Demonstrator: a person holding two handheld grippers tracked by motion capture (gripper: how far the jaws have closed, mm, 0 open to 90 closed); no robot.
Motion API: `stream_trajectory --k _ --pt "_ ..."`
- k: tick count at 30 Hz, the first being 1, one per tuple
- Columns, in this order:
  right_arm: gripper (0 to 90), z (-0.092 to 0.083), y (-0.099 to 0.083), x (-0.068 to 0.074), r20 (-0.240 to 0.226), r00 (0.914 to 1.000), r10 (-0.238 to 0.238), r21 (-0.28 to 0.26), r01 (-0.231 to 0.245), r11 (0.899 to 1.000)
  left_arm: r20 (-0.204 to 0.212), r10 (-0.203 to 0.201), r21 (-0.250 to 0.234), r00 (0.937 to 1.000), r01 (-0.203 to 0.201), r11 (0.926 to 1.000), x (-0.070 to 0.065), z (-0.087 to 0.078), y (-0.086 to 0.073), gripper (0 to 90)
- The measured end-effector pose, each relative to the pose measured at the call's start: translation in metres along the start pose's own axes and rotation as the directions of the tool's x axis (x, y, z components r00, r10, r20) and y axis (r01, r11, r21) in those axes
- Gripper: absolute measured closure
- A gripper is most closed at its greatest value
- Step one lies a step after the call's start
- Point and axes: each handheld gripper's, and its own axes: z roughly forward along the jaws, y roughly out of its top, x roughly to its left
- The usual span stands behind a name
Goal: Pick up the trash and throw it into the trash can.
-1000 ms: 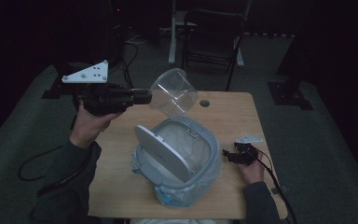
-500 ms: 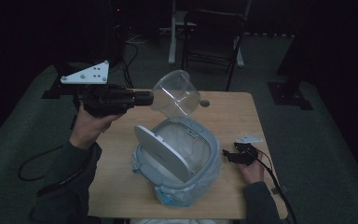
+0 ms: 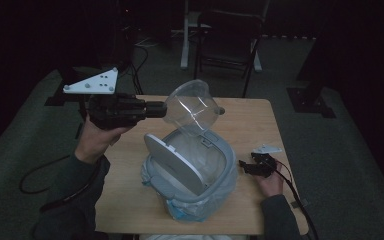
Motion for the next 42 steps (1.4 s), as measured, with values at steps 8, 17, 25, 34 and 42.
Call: stream_trajectory --k 8,17,25,34,42 --pt "31.1 0.000 0.000 0.000 0.000 1.0000 -0.001 0.000 0.001 1.000 0.025 0.011 0.011 0.9996 -0.011 0.9999 -0.006 0.002 -0.001 84.0" --pt "31.2 0.000 0.000 0.000 0.000 1.0000 -0.001 0.000 0.001 1.000 0.034 -0.015 -0.010 0.9993 0.015 0.9998 -0.003 0.002 0.000 70.9" --pt "30.8 0.000 0.000 0.000 -0.001 1.0000 -0.002 0.000 0.002 1.000 -0.025 -0.062 -0.048 0.9978 0.060 0.9970 0.009 -0.013 -0.008 66.7" --pt "30.7 0.001 0.000 0.000 -0.002 1.0000 -0.003 -0.001 0.003 1.000 -0.069 -0.123 -0.061 0.9899 0.119 0.9910 0.027 -0.018 -0.023 63.2" --pt "30.7 0.001 0.000 0.000 -0.002 1.0000 -0.002 -0.001 0.002 1.000 -0.082 -0.145 -0.079 0.9861 0.138 0.9873 0.031 -0.023 -0.030 60.9"
